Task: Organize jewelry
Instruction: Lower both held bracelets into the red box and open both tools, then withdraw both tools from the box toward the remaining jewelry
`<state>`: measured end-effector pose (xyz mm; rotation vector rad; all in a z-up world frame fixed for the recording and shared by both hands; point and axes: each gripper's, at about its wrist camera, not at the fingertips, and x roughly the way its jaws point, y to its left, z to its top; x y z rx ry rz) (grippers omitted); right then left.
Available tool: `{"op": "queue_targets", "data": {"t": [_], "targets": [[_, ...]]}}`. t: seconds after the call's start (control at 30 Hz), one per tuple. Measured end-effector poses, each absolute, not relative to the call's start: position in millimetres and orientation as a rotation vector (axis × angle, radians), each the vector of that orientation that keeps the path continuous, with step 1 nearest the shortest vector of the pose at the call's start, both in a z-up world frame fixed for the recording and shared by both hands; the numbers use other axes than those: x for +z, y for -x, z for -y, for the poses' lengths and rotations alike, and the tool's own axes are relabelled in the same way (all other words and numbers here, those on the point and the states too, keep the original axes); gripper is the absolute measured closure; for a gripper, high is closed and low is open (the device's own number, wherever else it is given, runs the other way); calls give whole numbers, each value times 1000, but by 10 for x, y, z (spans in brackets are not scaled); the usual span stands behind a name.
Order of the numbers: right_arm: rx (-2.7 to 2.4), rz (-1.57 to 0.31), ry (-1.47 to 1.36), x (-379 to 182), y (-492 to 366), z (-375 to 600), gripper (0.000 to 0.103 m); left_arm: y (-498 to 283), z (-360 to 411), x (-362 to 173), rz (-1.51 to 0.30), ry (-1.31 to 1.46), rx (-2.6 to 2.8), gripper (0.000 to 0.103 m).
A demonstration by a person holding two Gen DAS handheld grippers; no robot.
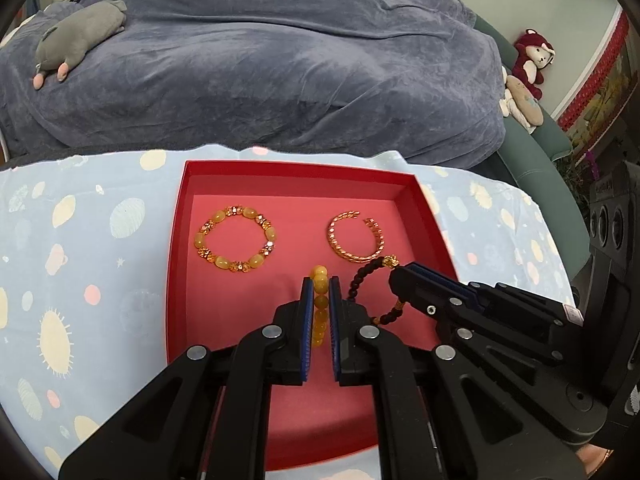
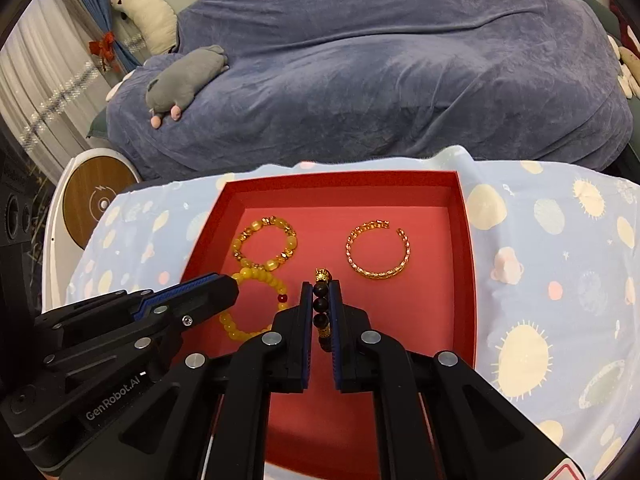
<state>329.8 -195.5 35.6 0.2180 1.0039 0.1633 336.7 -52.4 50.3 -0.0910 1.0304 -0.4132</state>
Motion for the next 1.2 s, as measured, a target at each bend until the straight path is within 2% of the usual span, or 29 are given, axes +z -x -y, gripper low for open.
{"op": "queue_targets", "data": {"t": [0.4,0.5,0.57,0.6,0.63,1.2], "targets": [[76,-1051,-164,1,-3421,2071,95,-3508,365,114,-1058,-22,-271,95],[52,-1029,-160,44,-3376,2074,81,-3472,364,139,-1027,-55,-224,94],[48,-1010,-157,101,-3327,2073,69,-3451,366,168,-1022,-58,-217,83],[46,-1001,-154,134,-3301,2070,68,-3432,367,192,-1017,-59,-208,71],[46,-995,-153,163,-3280,2068,67,-3403,367,222,-1003,-63,-199,67],[57,-922,-167,720,-2572,2024,64,-2777,474,766,-928,-133,-208,67]]}}
